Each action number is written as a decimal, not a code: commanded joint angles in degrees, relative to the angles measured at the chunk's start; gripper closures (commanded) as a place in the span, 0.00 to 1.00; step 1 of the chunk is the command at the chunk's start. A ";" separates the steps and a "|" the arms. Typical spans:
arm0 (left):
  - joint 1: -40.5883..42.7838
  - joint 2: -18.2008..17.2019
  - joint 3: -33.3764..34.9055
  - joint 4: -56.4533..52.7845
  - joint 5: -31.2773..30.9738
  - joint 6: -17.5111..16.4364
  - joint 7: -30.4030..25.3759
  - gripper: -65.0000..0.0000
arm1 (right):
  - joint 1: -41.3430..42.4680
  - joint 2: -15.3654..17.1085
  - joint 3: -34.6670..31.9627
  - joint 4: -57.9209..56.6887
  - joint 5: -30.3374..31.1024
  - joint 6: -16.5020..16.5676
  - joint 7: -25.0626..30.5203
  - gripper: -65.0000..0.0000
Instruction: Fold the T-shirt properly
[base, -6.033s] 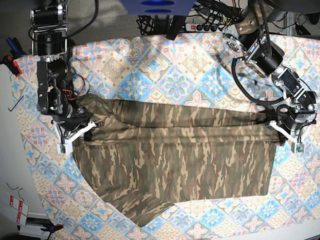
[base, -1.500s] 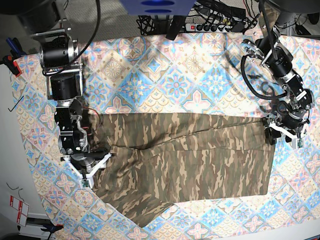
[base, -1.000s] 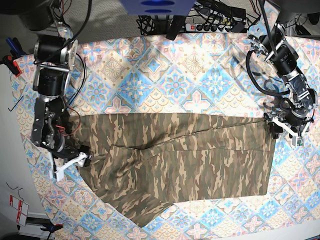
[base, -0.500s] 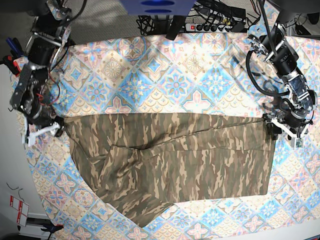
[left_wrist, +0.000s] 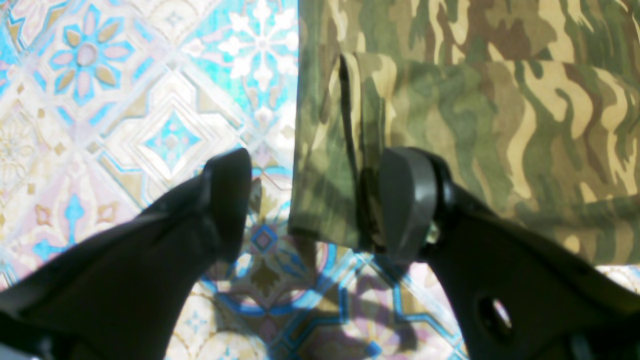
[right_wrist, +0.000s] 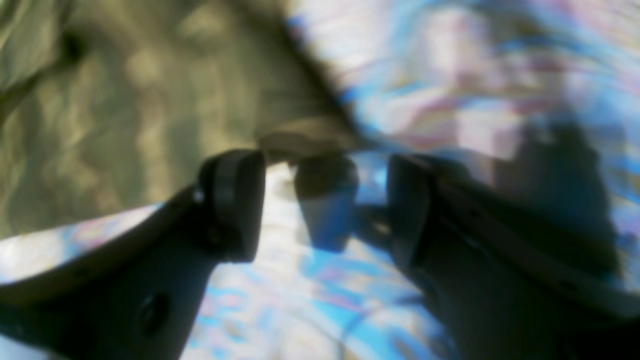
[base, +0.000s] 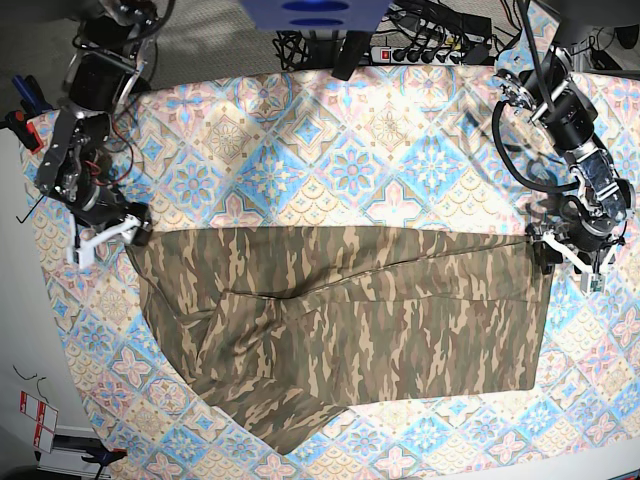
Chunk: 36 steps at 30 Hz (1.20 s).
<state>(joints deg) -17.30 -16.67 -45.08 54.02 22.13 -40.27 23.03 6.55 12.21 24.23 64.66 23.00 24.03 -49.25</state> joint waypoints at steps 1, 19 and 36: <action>-1.21 -1.05 0.02 1.06 -0.99 0.27 -1.18 0.39 | 1.50 1.02 0.17 -0.62 0.78 0.28 0.95 0.42; -0.06 -1.05 0.02 1.06 -0.99 0.27 -1.18 0.39 | 9.06 1.02 0.17 -10.55 0.25 5.46 1.56 0.42; -8.24 -2.45 2.40 0.53 -1.60 0.27 11.83 0.41 | 9.50 1.20 -0.36 -12.58 0.25 5.46 3.67 0.42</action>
<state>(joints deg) -23.88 -17.63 -42.61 53.74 21.23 -40.40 35.83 14.79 12.40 23.83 51.35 22.50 28.88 -46.33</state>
